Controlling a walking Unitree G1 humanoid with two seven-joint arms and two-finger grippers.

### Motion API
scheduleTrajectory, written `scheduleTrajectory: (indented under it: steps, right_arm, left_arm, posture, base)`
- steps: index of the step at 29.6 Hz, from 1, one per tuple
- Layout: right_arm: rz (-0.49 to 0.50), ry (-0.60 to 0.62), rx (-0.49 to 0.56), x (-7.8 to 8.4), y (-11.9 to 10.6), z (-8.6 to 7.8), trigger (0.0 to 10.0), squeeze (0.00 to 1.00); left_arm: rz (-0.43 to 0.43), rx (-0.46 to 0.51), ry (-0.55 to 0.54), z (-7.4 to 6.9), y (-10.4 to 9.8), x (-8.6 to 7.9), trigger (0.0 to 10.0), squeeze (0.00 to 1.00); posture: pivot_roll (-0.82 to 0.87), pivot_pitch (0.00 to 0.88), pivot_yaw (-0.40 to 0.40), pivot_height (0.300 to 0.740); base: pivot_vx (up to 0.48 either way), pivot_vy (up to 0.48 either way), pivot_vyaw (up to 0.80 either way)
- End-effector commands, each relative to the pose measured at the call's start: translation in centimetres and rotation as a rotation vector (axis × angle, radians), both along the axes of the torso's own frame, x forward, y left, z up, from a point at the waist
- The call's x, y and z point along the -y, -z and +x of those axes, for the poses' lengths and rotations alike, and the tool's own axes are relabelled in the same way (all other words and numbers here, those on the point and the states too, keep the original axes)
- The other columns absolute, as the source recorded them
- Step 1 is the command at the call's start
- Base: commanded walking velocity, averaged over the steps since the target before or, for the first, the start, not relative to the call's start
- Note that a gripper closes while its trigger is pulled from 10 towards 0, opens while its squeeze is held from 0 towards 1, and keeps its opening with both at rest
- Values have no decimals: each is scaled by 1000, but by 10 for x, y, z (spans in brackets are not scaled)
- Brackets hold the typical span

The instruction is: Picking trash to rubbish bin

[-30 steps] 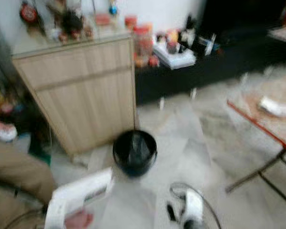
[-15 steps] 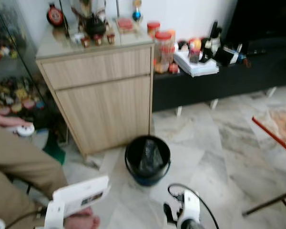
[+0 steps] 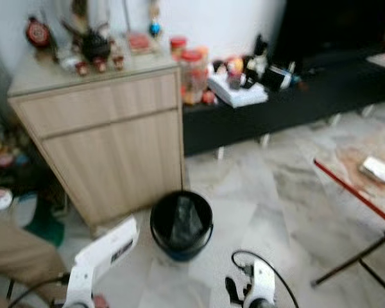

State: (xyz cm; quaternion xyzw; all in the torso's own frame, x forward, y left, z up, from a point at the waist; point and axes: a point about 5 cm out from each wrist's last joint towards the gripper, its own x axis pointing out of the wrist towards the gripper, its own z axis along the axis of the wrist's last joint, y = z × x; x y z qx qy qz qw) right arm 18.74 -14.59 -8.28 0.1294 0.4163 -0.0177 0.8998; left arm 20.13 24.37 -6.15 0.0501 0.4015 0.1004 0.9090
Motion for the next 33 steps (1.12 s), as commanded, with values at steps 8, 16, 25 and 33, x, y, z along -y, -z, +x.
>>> scheduleTrajectory:
  steps: [8,16,25,33]
  right_arm:
    - [12,14,17,-3,-2,4,10000,0]
    - [12,14,19,-2,-2,5,10000,0]
    - [11,14,22,-2,-3,5,10000,0]
    - [9,14,23,-2,-3,5,10000,0]
  left_arm:
    - [25,32,2,3,-4,-5,10000,0]
    - [26,46,5,7,-6,-4,10000,0]
    - [24,46,4,7,-6,-4,10000,0]
    - [23,45,-2,6,-5,-3,10000,0]
  posture:
    - [-66,9,30,740]
    - [-66,14,29,740]
    - [-65,21,24,740]
    - [-65,23,22,740]
  base:
    - [267,0,0]
    - [265,0,0]
    - [265,0,0]
    - [268,0,0]
